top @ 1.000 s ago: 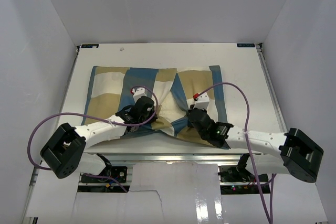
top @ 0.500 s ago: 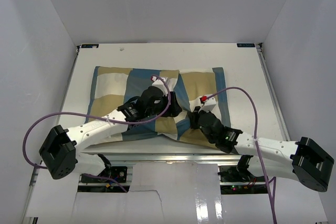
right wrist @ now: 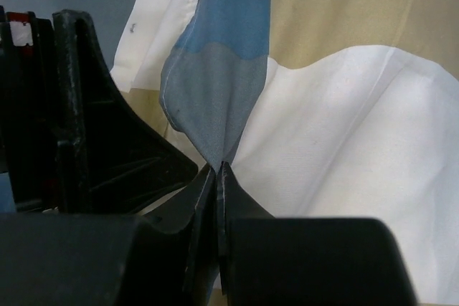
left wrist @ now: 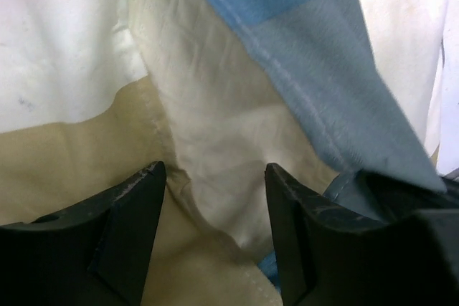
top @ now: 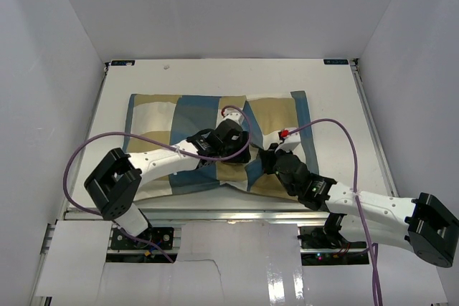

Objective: Remove the pillowcase from the pillow

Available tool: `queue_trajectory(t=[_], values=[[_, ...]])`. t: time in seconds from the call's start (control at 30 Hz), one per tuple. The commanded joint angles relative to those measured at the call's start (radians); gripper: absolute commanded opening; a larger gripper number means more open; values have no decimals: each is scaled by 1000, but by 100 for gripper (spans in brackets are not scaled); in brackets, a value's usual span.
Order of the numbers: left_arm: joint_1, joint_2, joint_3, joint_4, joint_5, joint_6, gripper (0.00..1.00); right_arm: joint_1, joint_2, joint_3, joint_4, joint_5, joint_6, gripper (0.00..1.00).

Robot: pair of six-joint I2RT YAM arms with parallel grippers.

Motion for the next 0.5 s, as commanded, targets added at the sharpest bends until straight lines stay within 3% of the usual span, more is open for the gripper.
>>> queue_trajectory(t=[0.0,0.2,0.37,0.4,0.47], values=[[-10,36,46,36,-1,-4,70,-6,-12,9,14,56,-7,8],[-29,135,100,72,-26,-21,80,-6,-5,-32,54,46,19,8],[-33,262,123,105,-98,-65,81,-4,0,-64,71,55,30,8],[-33,280,130,106,-108,-70,78,-6,-1,-70,72,59,31,8],[-33,311,132,109,-134,-82,48,-6,-11,-87,72,79,33,8]])
